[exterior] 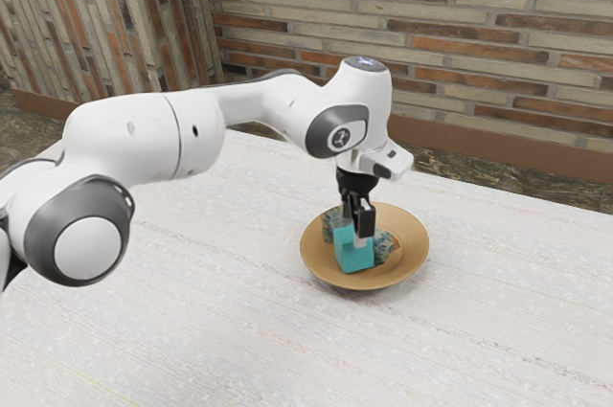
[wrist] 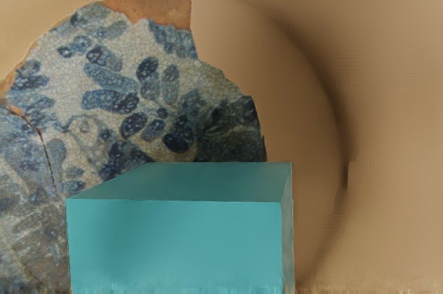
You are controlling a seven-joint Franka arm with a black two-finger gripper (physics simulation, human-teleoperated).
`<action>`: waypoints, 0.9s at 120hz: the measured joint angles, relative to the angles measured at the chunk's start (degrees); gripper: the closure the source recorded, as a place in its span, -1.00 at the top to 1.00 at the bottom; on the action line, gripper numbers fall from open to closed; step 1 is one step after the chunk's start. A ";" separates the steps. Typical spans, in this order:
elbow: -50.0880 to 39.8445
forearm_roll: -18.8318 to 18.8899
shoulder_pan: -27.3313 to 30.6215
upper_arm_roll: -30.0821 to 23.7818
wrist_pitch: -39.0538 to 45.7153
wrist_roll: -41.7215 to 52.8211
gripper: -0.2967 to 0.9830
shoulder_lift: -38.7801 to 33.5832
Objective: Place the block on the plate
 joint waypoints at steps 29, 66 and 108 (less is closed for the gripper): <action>0.42 0.17 0.10 0.75 -2.60 -0.83 0.50 -3.28; -2.71 -0.09 3.67 0.84 -5.81 -1.50 0.53 -15.77; -11.92 -1.02 10.33 8.67 -10.84 -5.57 0.53 -33.05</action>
